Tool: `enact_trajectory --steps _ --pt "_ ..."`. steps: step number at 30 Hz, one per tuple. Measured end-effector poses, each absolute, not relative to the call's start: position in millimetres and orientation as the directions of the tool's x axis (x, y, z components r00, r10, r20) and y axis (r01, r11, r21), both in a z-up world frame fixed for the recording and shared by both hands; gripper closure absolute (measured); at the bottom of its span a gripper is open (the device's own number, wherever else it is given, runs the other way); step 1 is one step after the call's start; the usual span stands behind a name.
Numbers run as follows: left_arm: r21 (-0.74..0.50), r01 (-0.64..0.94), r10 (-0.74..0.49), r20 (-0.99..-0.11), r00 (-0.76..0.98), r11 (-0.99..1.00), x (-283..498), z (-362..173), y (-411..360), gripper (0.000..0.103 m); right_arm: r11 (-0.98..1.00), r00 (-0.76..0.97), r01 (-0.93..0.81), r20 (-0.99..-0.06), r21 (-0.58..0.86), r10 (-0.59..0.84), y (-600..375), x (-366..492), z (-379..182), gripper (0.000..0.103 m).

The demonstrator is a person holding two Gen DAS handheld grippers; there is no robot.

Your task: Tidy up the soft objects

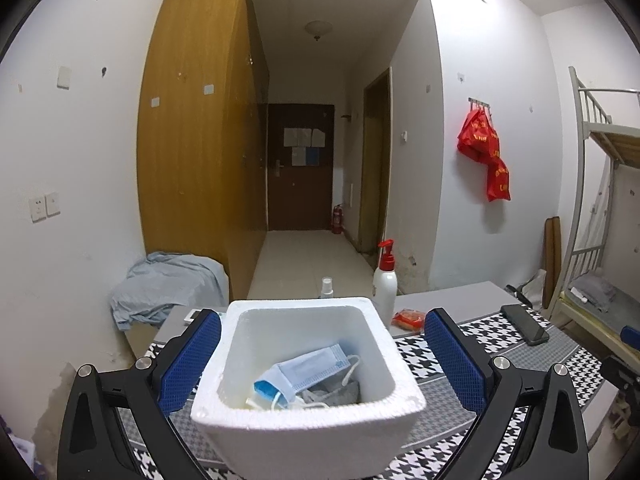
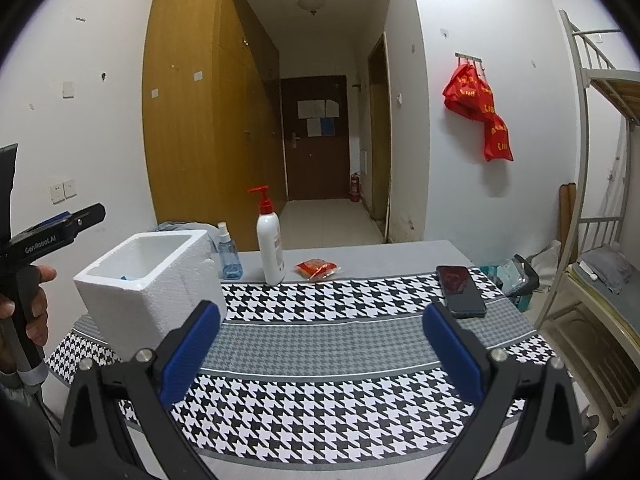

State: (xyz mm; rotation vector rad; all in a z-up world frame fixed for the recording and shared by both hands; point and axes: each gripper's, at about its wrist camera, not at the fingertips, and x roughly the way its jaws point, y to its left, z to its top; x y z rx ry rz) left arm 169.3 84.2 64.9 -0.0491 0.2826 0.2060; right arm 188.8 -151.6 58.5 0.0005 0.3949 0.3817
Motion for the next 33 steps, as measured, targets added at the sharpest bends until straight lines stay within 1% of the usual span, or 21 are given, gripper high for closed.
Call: enact_trajectory --steps 13,17,25,33 --pt "-0.012 -0.208 0.202 -0.205 0.958 0.978 102.1 79.6 56.4 0.001 0.911 0.86 -0.409 -0.31 0.058 0.406 -163.6 147.4 72.7 0.001" --pt "-0.005 -0.228 0.224 -0.184 0.957 0.974 81.7 81.7 49.8 0.001 0.903 0.86 -0.426 -0.284 0.057 0.424 -166.8 134.4 77.3 0.0" --pt "-0.002 -0.239 0.235 -0.182 0.955 0.971 54.0 76.2 40.5 0.001 0.886 0.854 -0.461 -0.246 0.053 0.459 -170.1 108.2 80.7 0.0" --pt "0.002 -0.241 0.237 -0.179 0.955 0.971 31.2 67.8 35.9 0.001 0.869 0.841 -0.492 -0.231 0.05 0.489 -164.7 86.7 77.5 0.0"
